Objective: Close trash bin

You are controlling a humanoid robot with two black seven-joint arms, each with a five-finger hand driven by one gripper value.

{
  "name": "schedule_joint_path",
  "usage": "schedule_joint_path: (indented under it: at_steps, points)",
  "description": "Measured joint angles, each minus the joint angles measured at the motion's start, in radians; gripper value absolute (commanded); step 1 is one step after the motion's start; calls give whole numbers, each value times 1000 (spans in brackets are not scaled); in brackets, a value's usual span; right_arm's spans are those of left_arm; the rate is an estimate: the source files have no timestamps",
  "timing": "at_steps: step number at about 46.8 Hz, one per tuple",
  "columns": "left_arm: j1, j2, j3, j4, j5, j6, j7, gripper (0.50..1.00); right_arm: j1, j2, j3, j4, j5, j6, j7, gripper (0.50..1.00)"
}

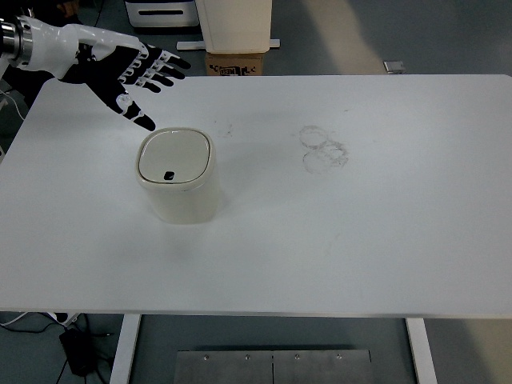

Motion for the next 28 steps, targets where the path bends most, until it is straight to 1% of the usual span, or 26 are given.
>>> schedule_joint_path:
  at_steps: [3, 8, 15, 17, 22, 26, 28]
  points:
    - [36, -25, -69, 60, -56, 12, -1, 1000, 0, 0, 0, 0, 0, 0, 1, 991]
    - [106, -60, -177, 177, -121, 15, -4, 1000, 0, 0, 0, 0, 0, 0, 0, 991]
    - [199, -112, -314, 334, -151, 19, -56, 1000, 0, 0, 0, 0, 0, 0, 0, 991]
    - [226, -135, -360, 383, -163, 28, -69, 1000, -1, 0, 0, 0, 0, 0, 0, 991]
    - [292, -170, -448, 464, -205, 40, -80, 1000, -1, 0, 0, 0, 0, 0, 0, 991]
    - [347, -205, -511, 501, -263, 63, -80, 1000, 0, 0, 0, 0, 0, 0, 0, 991]
    - [379, -222, -540, 513, -302, 84, -81, 1000, -1, 0, 0, 0, 0, 0, 0, 991]
